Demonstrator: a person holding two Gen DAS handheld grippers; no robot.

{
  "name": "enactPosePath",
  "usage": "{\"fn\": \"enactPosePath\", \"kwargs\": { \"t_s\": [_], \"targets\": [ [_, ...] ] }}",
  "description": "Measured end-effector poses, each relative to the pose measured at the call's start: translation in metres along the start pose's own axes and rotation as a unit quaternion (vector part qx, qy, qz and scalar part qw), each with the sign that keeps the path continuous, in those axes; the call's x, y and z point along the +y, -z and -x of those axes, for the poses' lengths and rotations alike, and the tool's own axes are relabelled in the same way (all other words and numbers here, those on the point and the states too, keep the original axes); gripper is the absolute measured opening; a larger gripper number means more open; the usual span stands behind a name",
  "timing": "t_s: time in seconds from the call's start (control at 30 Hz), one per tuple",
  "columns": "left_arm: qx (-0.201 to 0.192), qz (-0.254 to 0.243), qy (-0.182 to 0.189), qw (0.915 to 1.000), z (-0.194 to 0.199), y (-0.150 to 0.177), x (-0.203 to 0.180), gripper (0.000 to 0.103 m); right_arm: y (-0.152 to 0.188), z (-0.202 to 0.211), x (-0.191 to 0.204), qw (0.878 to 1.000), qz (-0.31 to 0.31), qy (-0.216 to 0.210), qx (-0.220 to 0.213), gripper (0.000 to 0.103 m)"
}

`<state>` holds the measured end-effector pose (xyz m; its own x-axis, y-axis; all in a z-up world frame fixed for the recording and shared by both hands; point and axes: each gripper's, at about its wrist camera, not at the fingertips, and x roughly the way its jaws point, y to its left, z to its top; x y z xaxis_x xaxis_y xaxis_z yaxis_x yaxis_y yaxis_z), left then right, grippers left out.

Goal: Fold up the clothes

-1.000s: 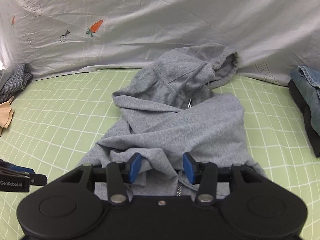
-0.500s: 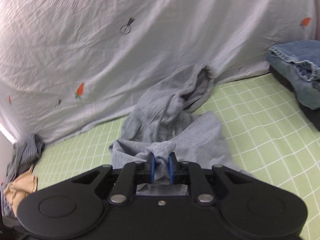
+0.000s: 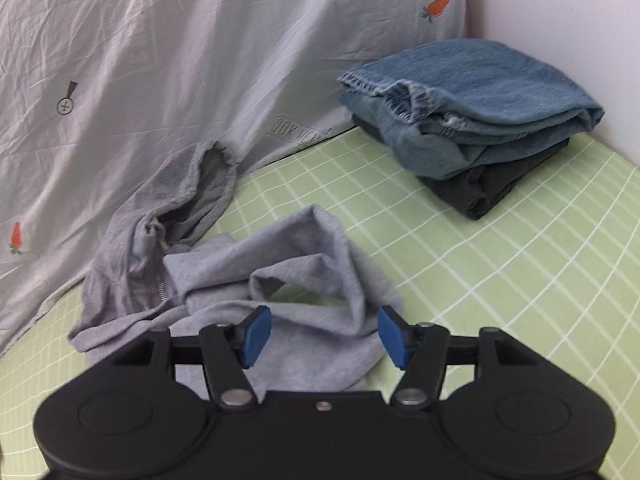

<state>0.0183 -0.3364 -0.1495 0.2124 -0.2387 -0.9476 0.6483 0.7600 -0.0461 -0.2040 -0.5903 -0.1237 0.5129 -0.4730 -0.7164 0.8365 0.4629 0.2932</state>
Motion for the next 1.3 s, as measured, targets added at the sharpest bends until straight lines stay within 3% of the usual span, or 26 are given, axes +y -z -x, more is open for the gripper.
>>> {"fn": "enactPosePath", "kwargs": {
  "t_s": [0.1,0.17,0.23,0.27,0.33,0.4,0.43,0.57,0.67,0.77,0.8,0.83,0.87,0.9,0.93,1.03,1.17,1.23,1.3],
  "targets": [
    [0.000,0.000,-0.003,1.0000,0.001,0.000,0.002,0.034,0.018,-0.020,0.033,0.997,0.049,-0.040,0.035,0.070],
    [0.000,0.000,-0.005,1.0000,0.002,-0.001,0.004,0.034,0.030,-0.035,0.055,0.994,0.103,-0.016,0.043,0.081],
    [-0.001,0.002,-0.009,1.0000,0.003,-0.001,0.005,0.034,0.042,-0.050,0.066,0.988,0.142,0.008,0.057,0.079],
    [-0.001,0.003,-0.011,0.9999,0.004,-0.001,0.006,0.034,0.045,-0.056,0.068,0.986,0.153,0.012,0.062,0.073],
    [-0.002,0.006,-0.015,0.9999,0.005,-0.001,0.008,0.034,0.042,-0.051,0.063,0.986,0.154,0.001,0.056,0.032],
    [-0.003,0.012,-0.018,0.9998,0.006,-0.001,0.011,0.034,0.035,-0.042,0.055,0.988,0.146,-0.011,0.045,0.012],
    [-0.002,0.014,-0.019,0.9997,0.005,-0.001,0.011,0.034,0.029,-0.037,0.049,0.990,0.138,-0.005,0.036,0.010],
    [-0.001,0.017,-0.022,0.9996,0.004,-0.001,0.012,0.034,-0.001,-0.014,0.009,0.992,0.100,0.072,-0.032,0.009],
    [0.000,0.013,-0.018,0.9997,0.005,-0.001,0.011,0.034,-0.025,0.003,-0.021,0.985,0.071,0.134,-0.082,0.008],
    [0.000,0.010,-0.019,0.9998,0.005,0.000,0.010,0.034,-0.047,0.002,-0.054,0.954,0.077,0.273,-0.102,0.011],
    [-0.001,0.010,-0.019,0.9998,0.005,0.000,0.010,0.034,-0.054,0.002,-0.062,0.945,0.082,0.302,-0.095,0.013],
    [-0.001,0.011,-0.019,0.9998,0.005,-0.001,0.010,0.034,-0.055,0.004,-0.066,0.945,0.080,0.303,-0.098,0.018],
    [-0.001,0.013,-0.020,0.9997,0.005,-0.001,0.010,0.034,-0.057,0.007,-0.069,0.945,0.078,0.300,-0.101,0.024],
    [-0.001,0.015,-0.020,0.9997,0.005,-0.001,0.011,0.034,-0.055,0.011,-0.069,0.952,0.077,0.279,-0.103,0.050],
    [0.000,0.017,-0.021,0.9996,0.004,-0.001,0.011,0.034,-0.051,0.012,-0.065,0.956,0.080,0.263,-0.101,0.064],
    [0.001,0.019,-0.024,0.9995,0.004,-0.001,0.011,0.034,-0.030,0.009,-0.037,0.967,0.116,0.208,-0.088,0.064],
    [0.001,0.021,-0.028,0.9994,0.006,0.000,0.012,0.034,0.003,-0.012,0.008,0.984,0.159,0.070,-0.035,0.064],
    [-0.001,0.021,-0.029,0.9993,0.010,0.002,0.013,0.034,0.022,-0.023,0.035,0.981,0.192,0.001,-0.003,0.069],
    [-0.004,0.023,-0.031,0.9993,0.014,0.004,0.015,0.034,0.037,-0.030,0.057,0.973,0.228,-0.019,0.005,0.078]
  ]
}}
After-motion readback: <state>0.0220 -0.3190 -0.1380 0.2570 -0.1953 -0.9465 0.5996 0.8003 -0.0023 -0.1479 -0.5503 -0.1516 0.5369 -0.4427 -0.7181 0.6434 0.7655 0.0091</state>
